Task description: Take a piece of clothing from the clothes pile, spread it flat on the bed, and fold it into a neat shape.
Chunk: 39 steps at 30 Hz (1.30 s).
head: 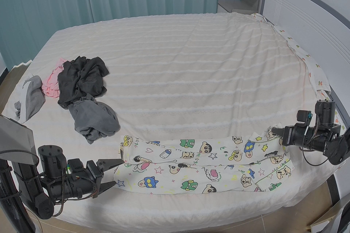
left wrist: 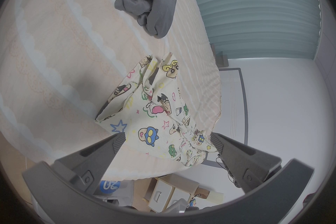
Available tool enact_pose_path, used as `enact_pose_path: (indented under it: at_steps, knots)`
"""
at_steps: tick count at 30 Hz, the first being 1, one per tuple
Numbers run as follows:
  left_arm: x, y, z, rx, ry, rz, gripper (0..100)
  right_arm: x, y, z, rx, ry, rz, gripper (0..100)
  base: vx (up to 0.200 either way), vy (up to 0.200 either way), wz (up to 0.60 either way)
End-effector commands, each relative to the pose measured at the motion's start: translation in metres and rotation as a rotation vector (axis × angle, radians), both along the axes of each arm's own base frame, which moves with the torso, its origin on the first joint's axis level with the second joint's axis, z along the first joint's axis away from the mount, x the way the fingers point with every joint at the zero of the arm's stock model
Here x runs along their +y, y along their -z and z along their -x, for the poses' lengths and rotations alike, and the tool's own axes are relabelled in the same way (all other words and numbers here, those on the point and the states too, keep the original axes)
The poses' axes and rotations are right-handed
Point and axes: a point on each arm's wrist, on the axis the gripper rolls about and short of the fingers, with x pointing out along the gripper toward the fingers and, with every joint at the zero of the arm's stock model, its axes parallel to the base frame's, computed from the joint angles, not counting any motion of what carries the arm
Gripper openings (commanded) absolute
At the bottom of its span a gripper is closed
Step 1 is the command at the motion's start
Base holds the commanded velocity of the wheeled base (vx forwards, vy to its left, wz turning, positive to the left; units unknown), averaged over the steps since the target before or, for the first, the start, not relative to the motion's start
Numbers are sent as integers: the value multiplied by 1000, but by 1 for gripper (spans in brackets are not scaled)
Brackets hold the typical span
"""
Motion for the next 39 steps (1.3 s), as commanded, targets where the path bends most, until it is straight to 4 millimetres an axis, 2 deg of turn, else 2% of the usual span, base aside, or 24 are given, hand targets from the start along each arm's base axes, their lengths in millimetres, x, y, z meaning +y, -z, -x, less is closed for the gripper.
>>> enact_pose_path:
  at_steps: [1,13,18,19,23,28,29,32,34,39]
  knots:
    - [1,1,3,13,0,-2,100,0,1,1,-37,-49,-26,0,0,0,0]
    - [0,2,3,15,3,-2,100,-11,52,-43,36,-8,-26,0,0,0,0]
    - [1,2,3,15,1,-2,100,-20,65,-63,32,68,4,0,0,0,0]
    - [0,2,3,15,3,-2,100,-20,66,-64,33,71,4,100,0,0,0]
    - [0,2,3,15,3,-2,100,-22,64,-63,33,97,17,100,0,0,0]
    - [0,2,3,15,3,-2,100,-24,51,-62,-9,161,47,100,0,0,0]
    - [0,2,3,15,3,-2,100,-24,39,-61,-47,169,48,100,0,0,0]
    - [0,2,3,15,3,-2,100,-24,25,-59,-85,171,45,100,0,0,0]
    - [0,2,3,15,3,-2,100,-20,4,-57,-148,184,50,100,0,0,0]
    - [0,1,3,14,4,-1,100,-3,-20,-51,-191,178,59,100,0,0,0]
